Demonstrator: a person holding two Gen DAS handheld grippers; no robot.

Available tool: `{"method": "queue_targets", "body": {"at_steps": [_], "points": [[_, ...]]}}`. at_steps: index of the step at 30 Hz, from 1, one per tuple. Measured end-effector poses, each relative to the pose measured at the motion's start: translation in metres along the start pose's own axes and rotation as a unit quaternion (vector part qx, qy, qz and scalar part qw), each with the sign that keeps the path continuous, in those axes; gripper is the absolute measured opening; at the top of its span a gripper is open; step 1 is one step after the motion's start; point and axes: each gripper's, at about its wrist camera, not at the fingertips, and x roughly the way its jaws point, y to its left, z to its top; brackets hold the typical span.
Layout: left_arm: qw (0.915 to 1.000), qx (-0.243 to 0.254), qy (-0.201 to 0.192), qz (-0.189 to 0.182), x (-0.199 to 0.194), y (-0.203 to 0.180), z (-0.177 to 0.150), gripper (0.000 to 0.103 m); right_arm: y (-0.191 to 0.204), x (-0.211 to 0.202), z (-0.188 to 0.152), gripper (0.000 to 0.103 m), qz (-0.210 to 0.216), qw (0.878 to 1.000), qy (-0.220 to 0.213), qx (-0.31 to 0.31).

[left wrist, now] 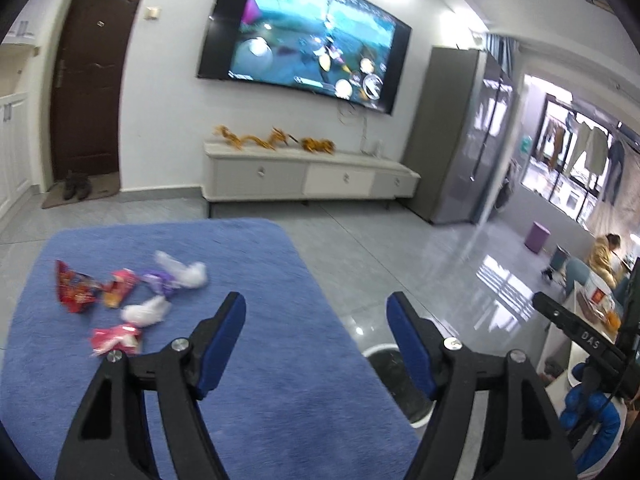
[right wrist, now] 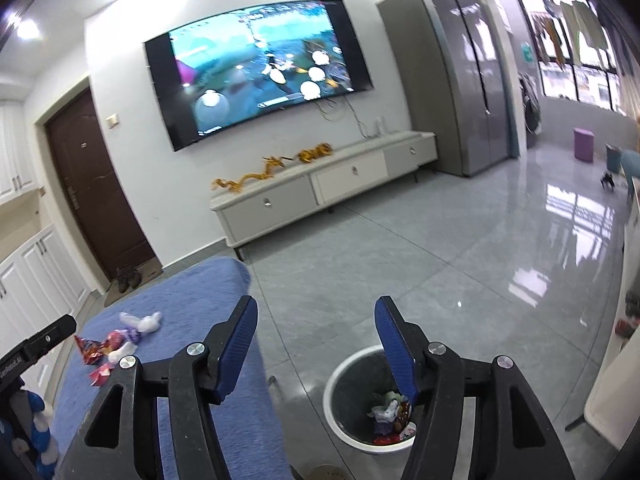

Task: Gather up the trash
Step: 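Move both tools back toward the rug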

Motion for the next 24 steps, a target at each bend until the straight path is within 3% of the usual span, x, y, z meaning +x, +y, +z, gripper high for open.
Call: {"method": "queue_targets", "body": {"at_steps": [11, 24], "points": [[0.9951, -0.044, -0.066, 0.059, -0.071, 0.063, 0.007, 0.072, 0.032, -0.027, 0.005, 0.059, 0.031, 0.999, -0.026, -0.03], [0.987, -0.05, -0.11, 0.106, -0.125, 0.099, 0.008, 0.072, 0.057, -0.054, 0.011, 0.059, 0.055, 0.995, -0.057, -0.057]]}}
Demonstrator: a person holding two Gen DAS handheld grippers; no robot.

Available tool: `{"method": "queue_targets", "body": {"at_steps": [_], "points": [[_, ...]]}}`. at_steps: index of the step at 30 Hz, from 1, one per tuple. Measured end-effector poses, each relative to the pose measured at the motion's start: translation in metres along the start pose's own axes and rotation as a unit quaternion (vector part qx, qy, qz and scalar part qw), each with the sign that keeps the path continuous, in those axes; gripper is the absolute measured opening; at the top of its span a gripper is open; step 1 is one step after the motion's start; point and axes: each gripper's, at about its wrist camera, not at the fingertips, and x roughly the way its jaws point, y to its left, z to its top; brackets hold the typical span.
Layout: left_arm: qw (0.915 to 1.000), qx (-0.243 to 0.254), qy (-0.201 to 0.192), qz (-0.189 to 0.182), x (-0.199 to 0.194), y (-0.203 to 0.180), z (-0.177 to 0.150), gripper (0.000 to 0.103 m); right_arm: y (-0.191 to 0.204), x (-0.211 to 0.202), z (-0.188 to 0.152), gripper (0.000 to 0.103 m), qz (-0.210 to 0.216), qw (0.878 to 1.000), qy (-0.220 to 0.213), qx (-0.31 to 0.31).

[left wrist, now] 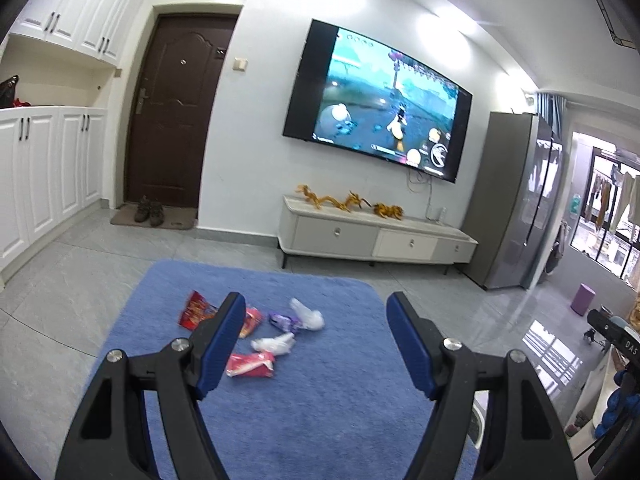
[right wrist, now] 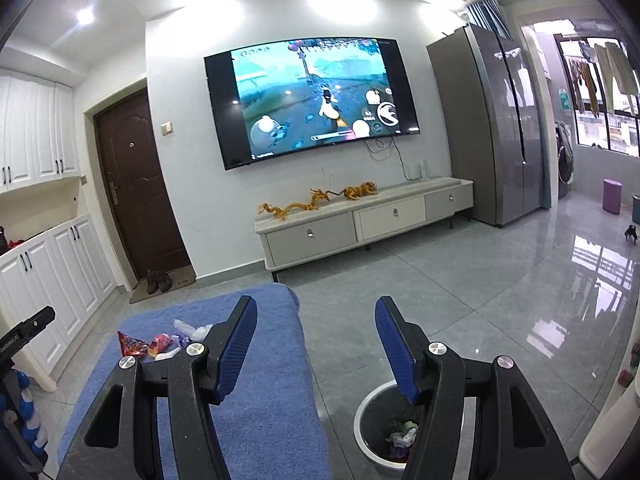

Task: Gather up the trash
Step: 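Move both tools back toward the rug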

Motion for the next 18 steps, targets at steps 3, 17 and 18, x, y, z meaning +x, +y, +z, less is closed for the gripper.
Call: {"method": "queue_targets", "body": {"at_steps": [3, 17, 18], "points": [[0.9998, -0.005, -0.015, 0.015, -0.01, 0.013, 0.008, 0.072, 0.01, 0.0, 0.004, 0.059, 0.01, 1.0, -0.004, -0.008], [0.9928, -0.002, -0.085, 0.085, -0.033, 0.072, 0.078, 0.072, 0.06, 0.018, 0.047, 0.06, 0.082, 0.995, -0.029, -0.04], [0.9919, 0.0, -0.089, 0.09, -0.033, 0.076, 0.084, 0.072, 0.064, 0.02, 0.05, 0.06, 0.087, 0.995, -0.03, -0.041]]}}
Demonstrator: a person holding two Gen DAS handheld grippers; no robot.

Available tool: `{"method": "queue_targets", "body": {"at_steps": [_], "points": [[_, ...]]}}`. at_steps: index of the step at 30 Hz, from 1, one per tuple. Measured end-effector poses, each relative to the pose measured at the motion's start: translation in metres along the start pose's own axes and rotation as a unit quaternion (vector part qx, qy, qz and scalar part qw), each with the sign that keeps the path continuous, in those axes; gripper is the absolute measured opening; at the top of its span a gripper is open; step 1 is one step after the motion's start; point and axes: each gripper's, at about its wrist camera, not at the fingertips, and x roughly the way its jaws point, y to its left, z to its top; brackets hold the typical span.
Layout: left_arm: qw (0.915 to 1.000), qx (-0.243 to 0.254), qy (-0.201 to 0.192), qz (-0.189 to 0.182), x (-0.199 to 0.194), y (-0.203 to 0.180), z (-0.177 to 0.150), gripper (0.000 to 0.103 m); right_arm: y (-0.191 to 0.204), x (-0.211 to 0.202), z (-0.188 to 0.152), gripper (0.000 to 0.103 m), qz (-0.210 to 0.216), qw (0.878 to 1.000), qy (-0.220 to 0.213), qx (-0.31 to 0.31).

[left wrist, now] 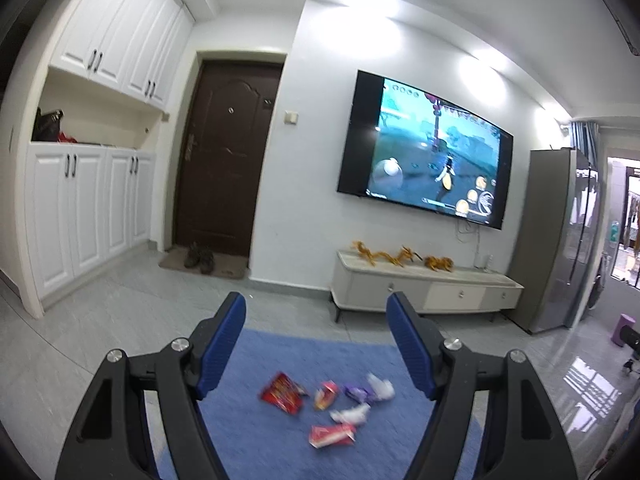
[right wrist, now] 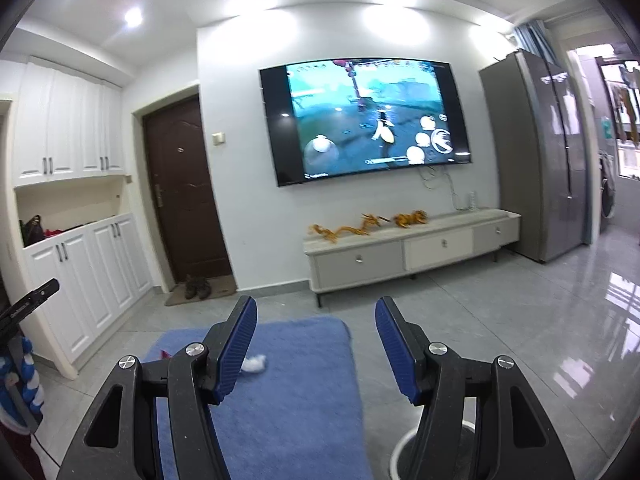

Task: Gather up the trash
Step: 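Move both tools back toward the rug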

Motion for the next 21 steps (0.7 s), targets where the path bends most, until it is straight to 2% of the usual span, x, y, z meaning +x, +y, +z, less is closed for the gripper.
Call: {"method": "queue_targets", "body": {"at_steps": [4, 7, 15, 21], "points": [[0.9999, 0.001, 0.0, 0.014, 0.013, 0.013, 0.006, 0.072, 0.016, 0.022, 0.007, 0.061, 0.014, 1.0, 0.003, -0.008], [0.9997, -0.007, 0.019, 0.016, 0.035, 0.024, -0.002, 0.072, 0.03, 0.05, 0.003, 0.061, 0.028, 0.999, 0.022, -0.016], [0.9936, -0.011, 0.109, 0.027, 0.119, 0.041, -0.059, 0.072, 0.059, 0.134, -0.022, 0.061, 0.075, 0.993, 0.089, -0.033], [0.9852, -0.035, 0.166, 0.026, 0.18, 0.056, -0.097, 0.072, 0.073, 0.212, -0.052, 0.061, 0.14, 0.977, 0.157, -0.014]]}}
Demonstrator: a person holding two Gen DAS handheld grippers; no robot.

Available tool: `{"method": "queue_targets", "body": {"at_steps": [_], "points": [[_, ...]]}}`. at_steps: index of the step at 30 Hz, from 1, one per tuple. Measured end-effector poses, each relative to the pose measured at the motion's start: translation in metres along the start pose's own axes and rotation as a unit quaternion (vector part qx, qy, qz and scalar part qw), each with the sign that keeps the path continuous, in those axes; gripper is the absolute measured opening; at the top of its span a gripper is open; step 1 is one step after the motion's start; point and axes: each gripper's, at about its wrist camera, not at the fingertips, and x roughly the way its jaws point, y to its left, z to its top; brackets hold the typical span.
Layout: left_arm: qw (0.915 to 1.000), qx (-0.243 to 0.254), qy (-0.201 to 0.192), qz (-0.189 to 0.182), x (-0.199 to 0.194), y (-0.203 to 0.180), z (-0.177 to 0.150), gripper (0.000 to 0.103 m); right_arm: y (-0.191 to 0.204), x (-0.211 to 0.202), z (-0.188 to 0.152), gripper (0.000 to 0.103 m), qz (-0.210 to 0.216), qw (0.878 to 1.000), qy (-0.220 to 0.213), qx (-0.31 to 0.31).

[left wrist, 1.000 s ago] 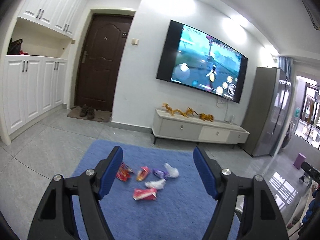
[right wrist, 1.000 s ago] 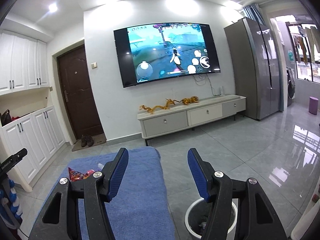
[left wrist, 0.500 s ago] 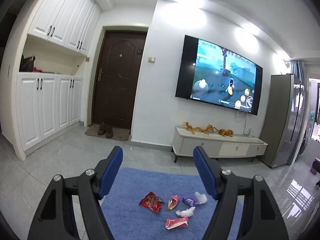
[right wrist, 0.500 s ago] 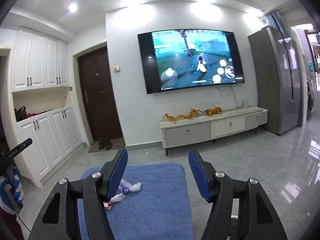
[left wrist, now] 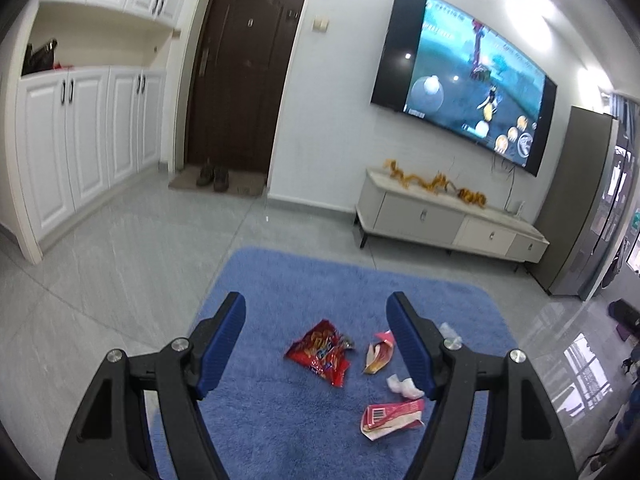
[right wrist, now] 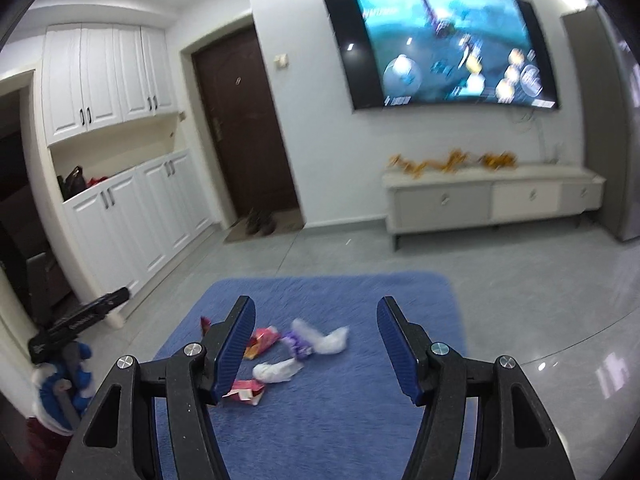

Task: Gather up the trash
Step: 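Move both tools back toward the rug, then grasp the red chip bag with the left tool while the right tool grasps the purple bag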

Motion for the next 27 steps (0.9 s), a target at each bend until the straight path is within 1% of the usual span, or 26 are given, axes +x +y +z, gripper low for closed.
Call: {"method": "queue_targets", "body": {"at_steps": [2, 6, 10, 13, 15, 19, 23, 25, 27], "points": [[0.9998, -0.013, 0.013, -0.007, 0.021, 0.004, -0.003, 0.072, 0.001, 0.032, -0.002, 0.061, 0.022, 0.999, 0.023, 0.001], [0.9986, -0.033, 0.04, -0.009, 0.068, 0.005, -0.009, 0.072, 0.014, 0.094, -0.007, 0.06, 0.071, 0.995, 0.065, -0.004], [0.9973, -0.028, 0.067, -0.005, 0.112, -0.001, -0.02, 0.072, 0.023, 0.154, -0.014, 0.057, 0.107, 0.989, 0.105, -0.006], [0.9963, -0.019, 0.083, -0.001, 0.136, -0.003, -0.031, 0.072, 0.028, 0.187, -0.021, 0.056, 0.12, 0.984, 0.129, -0.01], [0.9956, -0.015, 0.093, 0.004, 0.149, -0.001, -0.035, 0.072, 0.03, 0.203, -0.026, 0.055, 0.118, 0.983, 0.14, -0.02], [0.9922, -0.004, 0.123, 0.019, 0.177, 0.001, -0.049, 0.072, 0.024, 0.232, -0.038, 0.054, 0.086, 0.981, 0.167, -0.043], [0.9881, 0.009, 0.15, 0.03, 0.192, 0.0, -0.064, 0.071, 0.015, 0.243, -0.051, 0.052, 0.067, 0.979, 0.186, -0.045], [0.9867, 0.013, 0.159, 0.033, 0.197, 0.0, -0.07, 0.07, 0.012, 0.249, -0.057, 0.047, 0.057, 0.978, 0.197, -0.045], [0.9859, 0.016, 0.164, 0.031, 0.198, -0.001, -0.074, 0.061, 0.01, 0.252, -0.063, 0.045, 0.051, 0.977, 0.205, -0.044]]}}
